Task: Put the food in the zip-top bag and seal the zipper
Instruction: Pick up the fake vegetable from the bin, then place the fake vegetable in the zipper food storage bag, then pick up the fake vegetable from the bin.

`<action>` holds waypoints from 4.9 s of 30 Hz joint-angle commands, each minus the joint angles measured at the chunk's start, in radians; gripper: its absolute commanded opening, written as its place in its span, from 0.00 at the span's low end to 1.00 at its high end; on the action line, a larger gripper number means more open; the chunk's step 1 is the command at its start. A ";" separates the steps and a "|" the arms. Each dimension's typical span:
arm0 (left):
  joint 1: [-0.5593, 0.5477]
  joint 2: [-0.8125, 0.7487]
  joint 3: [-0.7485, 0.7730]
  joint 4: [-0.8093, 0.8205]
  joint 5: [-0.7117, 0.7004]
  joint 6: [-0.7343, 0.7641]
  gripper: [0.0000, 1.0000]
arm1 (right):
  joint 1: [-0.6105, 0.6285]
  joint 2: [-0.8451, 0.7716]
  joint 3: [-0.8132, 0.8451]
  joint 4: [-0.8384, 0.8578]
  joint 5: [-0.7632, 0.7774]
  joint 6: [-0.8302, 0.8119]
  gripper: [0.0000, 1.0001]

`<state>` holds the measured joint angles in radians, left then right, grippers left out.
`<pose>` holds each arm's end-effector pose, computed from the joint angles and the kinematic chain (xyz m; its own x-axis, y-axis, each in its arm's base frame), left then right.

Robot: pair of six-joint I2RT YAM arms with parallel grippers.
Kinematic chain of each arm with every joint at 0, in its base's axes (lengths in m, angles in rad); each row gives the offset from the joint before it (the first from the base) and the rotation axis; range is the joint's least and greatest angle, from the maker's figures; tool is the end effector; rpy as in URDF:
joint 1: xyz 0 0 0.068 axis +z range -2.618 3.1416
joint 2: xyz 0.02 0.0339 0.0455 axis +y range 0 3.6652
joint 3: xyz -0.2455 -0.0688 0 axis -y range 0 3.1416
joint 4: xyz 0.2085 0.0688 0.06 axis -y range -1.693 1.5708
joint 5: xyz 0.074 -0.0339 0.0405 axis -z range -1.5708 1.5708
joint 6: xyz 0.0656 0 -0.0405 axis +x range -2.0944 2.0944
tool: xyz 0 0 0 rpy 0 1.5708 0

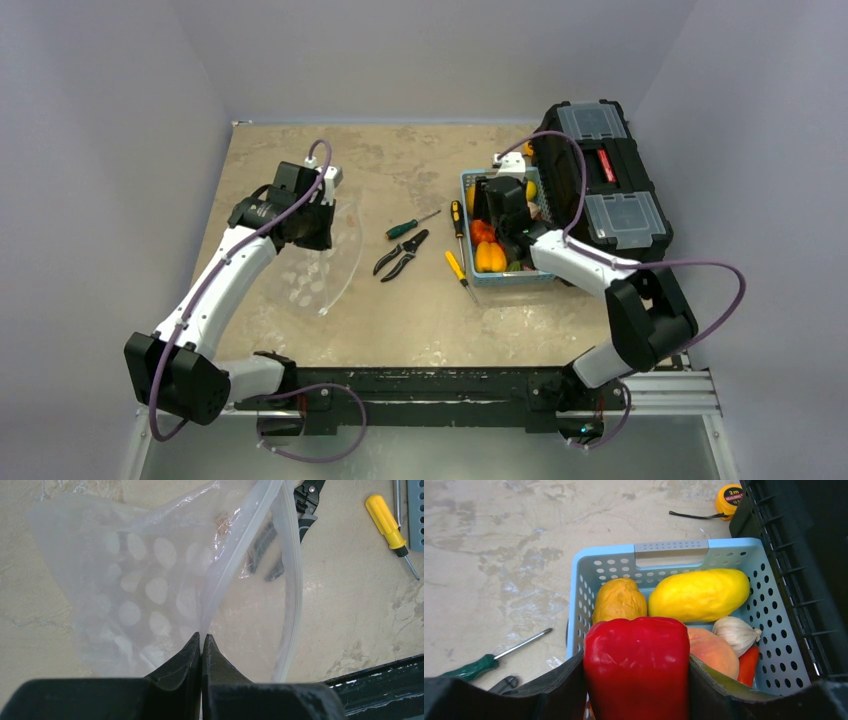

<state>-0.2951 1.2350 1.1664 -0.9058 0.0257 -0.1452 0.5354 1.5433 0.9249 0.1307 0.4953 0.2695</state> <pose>0.2192 -0.0684 0.2754 -0.8273 0.1003 -0.5527 0.1868 0.9771 -0.1023 0.3034 0.1437 0.2252 -0.4118 0.0281 -0.9108 0.0227 0.9995 0.0205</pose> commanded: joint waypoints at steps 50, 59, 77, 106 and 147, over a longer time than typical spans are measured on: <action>-0.004 -0.109 -0.011 0.077 0.052 -0.011 0.00 | 0.423 0.213 0.228 0.355 -0.496 0.460 0.22; -0.004 -0.124 -0.023 0.099 0.072 -0.014 0.00 | 0.426 0.269 0.322 0.322 -0.466 0.443 0.41; -0.003 -0.124 -0.029 0.107 0.047 -0.018 0.00 | 0.429 0.153 0.273 0.246 -0.482 0.334 0.83; -0.003 -0.131 -0.040 0.114 0.133 0.006 0.00 | 0.194 -0.404 -0.129 -0.094 0.151 0.148 0.99; -0.004 -0.104 -0.025 0.090 0.069 -0.014 0.00 | -0.013 -0.244 -0.177 -0.192 0.079 0.314 0.32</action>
<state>-0.2955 1.1343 1.1271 -0.8314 0.0994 -0.1558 0.5224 1.3323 0.7193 -0.0731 0.5716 0.5926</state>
